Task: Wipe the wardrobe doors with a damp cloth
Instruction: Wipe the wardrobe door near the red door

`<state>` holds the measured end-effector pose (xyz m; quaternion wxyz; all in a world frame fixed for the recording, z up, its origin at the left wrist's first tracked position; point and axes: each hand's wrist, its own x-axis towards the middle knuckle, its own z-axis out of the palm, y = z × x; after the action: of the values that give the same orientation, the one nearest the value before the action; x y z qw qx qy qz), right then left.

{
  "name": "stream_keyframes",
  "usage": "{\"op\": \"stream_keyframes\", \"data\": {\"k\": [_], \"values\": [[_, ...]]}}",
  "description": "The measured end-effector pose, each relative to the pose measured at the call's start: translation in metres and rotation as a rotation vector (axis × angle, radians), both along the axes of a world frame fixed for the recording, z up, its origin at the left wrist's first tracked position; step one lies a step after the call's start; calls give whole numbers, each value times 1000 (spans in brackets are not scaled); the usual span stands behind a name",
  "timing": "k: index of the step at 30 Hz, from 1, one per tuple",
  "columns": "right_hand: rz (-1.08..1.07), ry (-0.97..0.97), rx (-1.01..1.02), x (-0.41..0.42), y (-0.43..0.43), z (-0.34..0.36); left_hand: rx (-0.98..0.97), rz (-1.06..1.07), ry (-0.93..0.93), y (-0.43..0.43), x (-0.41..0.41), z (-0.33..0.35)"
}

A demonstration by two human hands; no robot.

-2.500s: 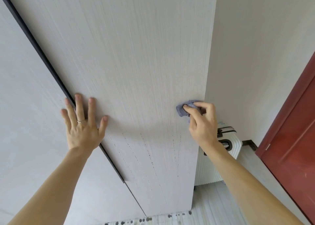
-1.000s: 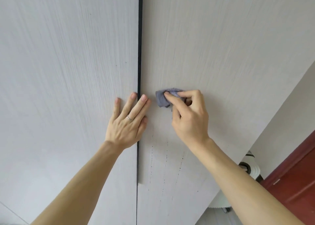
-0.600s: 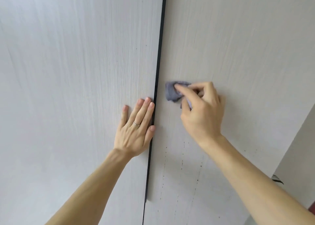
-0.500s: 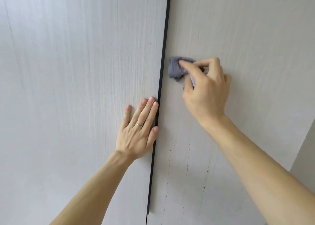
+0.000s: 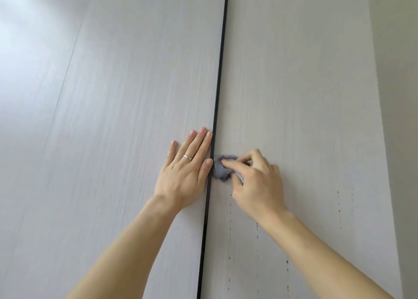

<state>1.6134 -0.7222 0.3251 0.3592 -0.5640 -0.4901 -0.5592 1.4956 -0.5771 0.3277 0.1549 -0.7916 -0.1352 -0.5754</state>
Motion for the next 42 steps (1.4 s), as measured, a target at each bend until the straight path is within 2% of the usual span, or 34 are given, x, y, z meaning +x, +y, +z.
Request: {"op": "stream_keyframes", "data": {"k": [3,4,7,9,10,13,17,20,22,24,27,33,36,39,42], "values": [[-53,-69,-23,6,-10,-19,-47,2,2,-3,1,-10],[-78,-79,-2,9,-13,-4,-54,-9,-9,-3,1,-8],[-75,106,173,13,-16,71,-74,8,8,-3,-1,-6],[-57,270,208,6,-15,115,-85,6,10,-5,-3,-2],[-45,293,203,1,-12,124,-91,1,13,-6,-4,-1],[5,229,150,-9,0,99,-133,-18,2,-11,-2,-6],[43,-15,29,-4,6,4,-164,-19,0,-12,1,-9],[-9,-121,-35,11,-7,-5,-197,-31,10,-18,0,-8],[-33,-82,24,16,-13,11,-244,-53,14,-26,1,-9],[-7,60,79,15,-11,28,-291,-93,18,-31,-1,-17],[54,165,143,8,-2,25,-323,-113,9,-31,-4,-41],[82,35,0,10,-10,-63,-382,-105,-21,-34,2,-64],[11,6,-38,27,-39,-63,-403,-99,14,-35,-1,-70],[11,253,95,50,-63,-20,-406,-49,38,-36,-2,-83],[29,318,192,50,-61,-1,-375,2,-17,-40,7,-87]]}}
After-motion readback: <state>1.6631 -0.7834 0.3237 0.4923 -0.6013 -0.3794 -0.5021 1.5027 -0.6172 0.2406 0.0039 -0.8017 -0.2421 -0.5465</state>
